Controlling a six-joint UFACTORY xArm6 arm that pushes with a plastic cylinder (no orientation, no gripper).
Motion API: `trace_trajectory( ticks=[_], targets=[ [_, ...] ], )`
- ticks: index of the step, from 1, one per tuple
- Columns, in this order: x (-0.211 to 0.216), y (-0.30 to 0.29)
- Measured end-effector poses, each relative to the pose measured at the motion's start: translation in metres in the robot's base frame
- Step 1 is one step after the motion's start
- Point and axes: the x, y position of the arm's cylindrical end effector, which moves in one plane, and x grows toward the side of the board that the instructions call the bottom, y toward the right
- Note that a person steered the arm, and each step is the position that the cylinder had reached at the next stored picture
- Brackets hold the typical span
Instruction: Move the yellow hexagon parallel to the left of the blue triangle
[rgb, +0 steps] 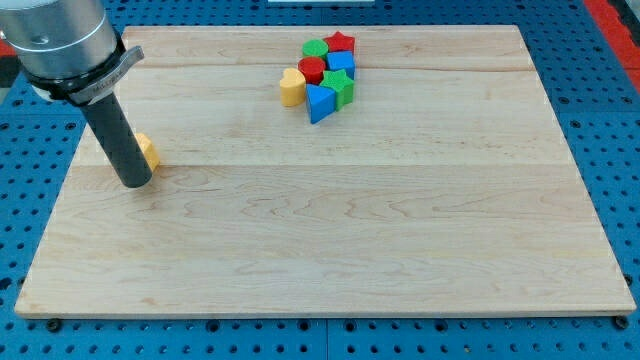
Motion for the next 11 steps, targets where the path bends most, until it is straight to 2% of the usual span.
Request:
trace_trajectory(
  ticks=[2, 4, 5, 7, 9, 11],
  targets=[
    [0.000, -0.002],
    [-0.002, -0.078],
    [-0.013, -0.075],
    [-0.029, 0.030],
    [-0.058, 0.092],
    [-0.026, 0.037]
  ],
)
